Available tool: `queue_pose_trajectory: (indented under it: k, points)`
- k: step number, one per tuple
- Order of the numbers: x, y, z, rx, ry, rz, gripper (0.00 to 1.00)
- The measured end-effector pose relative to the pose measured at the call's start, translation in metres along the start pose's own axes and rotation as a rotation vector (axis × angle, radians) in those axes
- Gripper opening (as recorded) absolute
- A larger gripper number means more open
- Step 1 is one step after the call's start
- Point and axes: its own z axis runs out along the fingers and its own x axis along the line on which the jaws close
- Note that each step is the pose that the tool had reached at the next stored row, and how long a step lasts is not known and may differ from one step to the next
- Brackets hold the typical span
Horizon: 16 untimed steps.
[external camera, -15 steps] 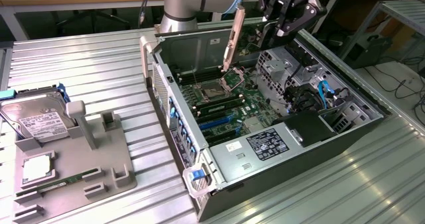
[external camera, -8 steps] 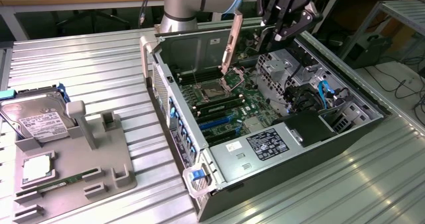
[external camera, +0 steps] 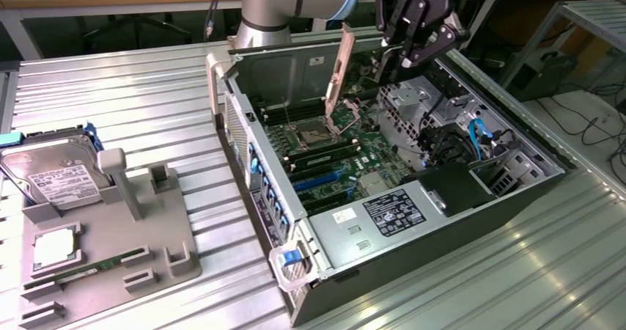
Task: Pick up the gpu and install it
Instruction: 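Insert the gpu into the slot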
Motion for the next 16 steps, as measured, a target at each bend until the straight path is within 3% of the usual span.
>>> queue_pose_trajectory:
  k: [16]
  points:
    - [0.0001,-0.0003,0.0096,0.0012,0.0002,0.0,0.27]
